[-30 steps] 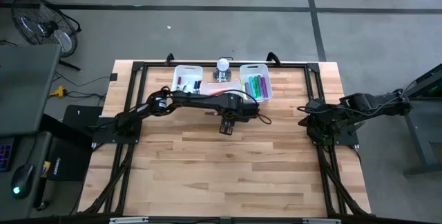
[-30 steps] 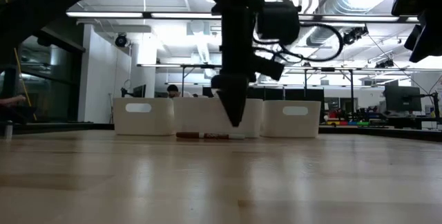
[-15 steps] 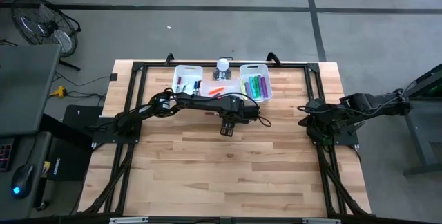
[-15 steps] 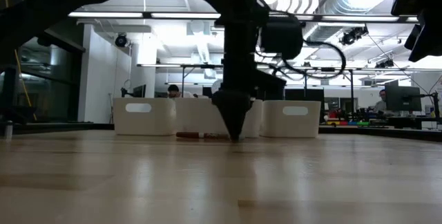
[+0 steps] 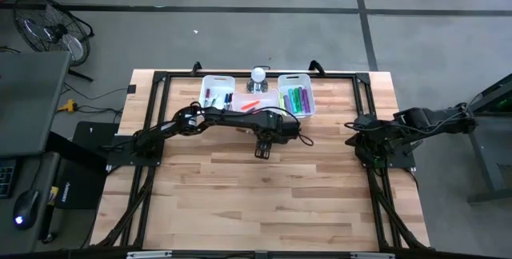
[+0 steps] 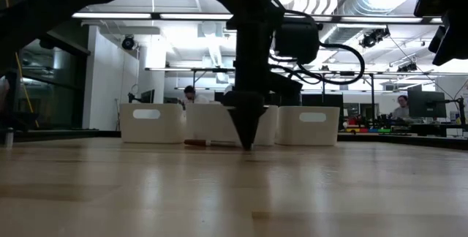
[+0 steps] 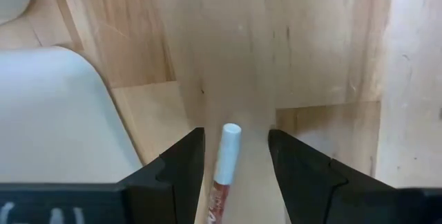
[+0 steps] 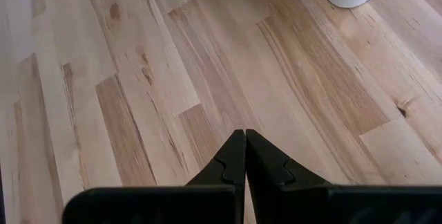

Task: Pick & Place Markers
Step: Put the brown marker pen into the middle white bin

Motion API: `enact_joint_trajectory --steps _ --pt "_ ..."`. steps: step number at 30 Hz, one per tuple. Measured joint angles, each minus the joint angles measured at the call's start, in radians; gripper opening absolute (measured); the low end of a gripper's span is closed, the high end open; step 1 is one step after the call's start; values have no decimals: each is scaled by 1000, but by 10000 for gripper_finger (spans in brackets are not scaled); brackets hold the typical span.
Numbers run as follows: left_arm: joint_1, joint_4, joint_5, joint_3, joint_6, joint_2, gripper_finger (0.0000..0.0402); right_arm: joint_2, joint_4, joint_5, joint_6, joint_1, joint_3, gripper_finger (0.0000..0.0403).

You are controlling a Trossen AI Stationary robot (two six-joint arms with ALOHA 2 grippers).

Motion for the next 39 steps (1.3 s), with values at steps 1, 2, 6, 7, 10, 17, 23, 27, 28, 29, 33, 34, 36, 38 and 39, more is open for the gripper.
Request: enact_joint_trajectory --steps 1,2,6,7,10,17,23,27,28,29,33,34,36,38,39 --pt "-3 -5 3 0 -4 0 166 0 0 0 0 0 0 0" --pt "-7 -12 5 0 -6 0 166 0 0 0 0 0 0 0" --pt "-27 -35 9 0 -9 0 165 0 0 0 0 0 0 0" --pt "-30 -38 6 0 -9 0 165 0 0 0 0 0 0 0" --pt "-35 -39 3 0 -9 0 165 0 0 0 0 0 0 0" --pt "-40 -48 -14 -1 -14 1 99 0 0 -1 0 0 0 0" --pt "-39 -90 38 -1 -15 1 12 0 0 -8 0 0 0 0" --pt "-44 -90 57 0 -16 -2 18 0 0 -12 0 0 0 0" --pt "-46 -88 60 0 -21 -2 18 0 0 -12 0 0 0 0" --pt "-50 -85 68 0 -30 -2 14 0 0 -12 0 0 0 0" --pt "-65 -66 88 0 -104 -2 3 0 0 -11 -3 0 0 0" --pt "-70 -62 88 1 -127 -2 4 0 0 -10 -3 0 0 0" --pt "-78 -60 86 1 -166 -2 2 0 0 -9 -5 0 0 0" --pt "-81 -65 91 1 -200 -2 1 0 0 -9 -11 0 0 0" --pt "-82 -70 102 1 -215 -4 1 0 0 -9 -11 0 0 0"
